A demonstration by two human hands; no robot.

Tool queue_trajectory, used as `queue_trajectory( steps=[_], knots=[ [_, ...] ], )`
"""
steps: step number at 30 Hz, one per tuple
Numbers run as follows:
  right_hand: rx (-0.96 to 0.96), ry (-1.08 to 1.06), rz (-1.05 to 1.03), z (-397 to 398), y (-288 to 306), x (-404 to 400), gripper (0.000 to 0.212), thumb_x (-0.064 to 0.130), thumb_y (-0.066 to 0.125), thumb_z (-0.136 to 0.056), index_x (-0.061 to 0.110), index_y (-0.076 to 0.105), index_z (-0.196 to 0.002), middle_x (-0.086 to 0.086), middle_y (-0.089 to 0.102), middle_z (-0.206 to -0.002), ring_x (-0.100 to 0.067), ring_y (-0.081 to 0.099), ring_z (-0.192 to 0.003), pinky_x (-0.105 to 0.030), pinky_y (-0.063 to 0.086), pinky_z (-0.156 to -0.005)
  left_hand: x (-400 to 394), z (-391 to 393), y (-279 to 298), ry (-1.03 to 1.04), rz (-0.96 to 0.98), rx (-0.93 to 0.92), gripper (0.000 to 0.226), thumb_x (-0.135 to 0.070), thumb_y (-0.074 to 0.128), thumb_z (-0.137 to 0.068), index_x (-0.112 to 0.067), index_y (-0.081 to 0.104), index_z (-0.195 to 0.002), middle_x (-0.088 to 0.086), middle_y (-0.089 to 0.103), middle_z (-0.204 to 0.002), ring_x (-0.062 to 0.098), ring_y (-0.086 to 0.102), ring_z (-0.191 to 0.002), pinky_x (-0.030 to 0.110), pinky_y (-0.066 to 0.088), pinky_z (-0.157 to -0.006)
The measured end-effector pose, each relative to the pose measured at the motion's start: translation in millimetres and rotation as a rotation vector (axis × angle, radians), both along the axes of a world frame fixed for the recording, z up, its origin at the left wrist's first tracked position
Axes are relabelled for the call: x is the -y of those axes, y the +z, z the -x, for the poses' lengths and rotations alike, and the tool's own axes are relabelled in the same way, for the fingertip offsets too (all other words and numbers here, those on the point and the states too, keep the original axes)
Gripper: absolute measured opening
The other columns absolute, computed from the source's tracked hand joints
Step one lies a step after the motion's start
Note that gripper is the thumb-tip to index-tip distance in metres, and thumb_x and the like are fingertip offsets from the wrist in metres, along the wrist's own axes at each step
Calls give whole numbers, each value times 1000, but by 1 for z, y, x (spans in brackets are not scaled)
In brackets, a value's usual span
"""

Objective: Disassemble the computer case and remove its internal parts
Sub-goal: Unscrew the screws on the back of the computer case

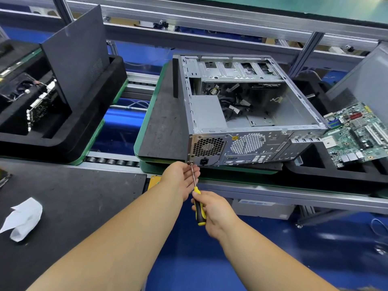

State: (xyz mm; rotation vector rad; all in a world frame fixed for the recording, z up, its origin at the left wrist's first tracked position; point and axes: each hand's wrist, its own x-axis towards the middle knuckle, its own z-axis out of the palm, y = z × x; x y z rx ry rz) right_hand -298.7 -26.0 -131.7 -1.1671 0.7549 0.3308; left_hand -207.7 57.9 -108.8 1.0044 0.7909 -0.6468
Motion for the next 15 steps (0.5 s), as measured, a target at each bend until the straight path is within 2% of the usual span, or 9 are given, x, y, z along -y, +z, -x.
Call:
queue_trajectory(
  steps=[3,7,11,15],
  knots=[
    [-8,-5,-9,-1,-1,1,12,18,70,-89,10,68,-98,1,69,-70,-13,61,-67,-21,49,-53,3,2,-5,25,14,-6,28,-18,48,-100,-7,69,-85,3,70,-80,13,64,-74,28,49,-66],
    [-18,6,24,-2,-2,3,20,24,75,-86,11,69,-99,0,71,-76,-14,62,-70,-22,49,-51,7,-1,-7,6,-15,-8,26,-19,52,-98,-8,68,-81,1,66,-73,13,61,-69,29,50,-66],
    [-38,3,56,-4,-2,5,24,25,78,-82,10,68,-99,-1,69,-73,-12,61,-64,-22,47,-49,9,-4,-6,-4,-23,-6,27,-20,52,-98,-9,66,-78,1,63,-69,13,59,-66,29,50,-66],
    [-51,-6,55,-4,-2,7,23,23,79,-80,13,69,-99,-2,70,-76,-13,61,-65,-26,46,-53,10,0,-5,19,-9,-17,26,-22,53,-97,-10,67,-79,0,65,-63,12,60,-63,30,48,-63]
  ],
)
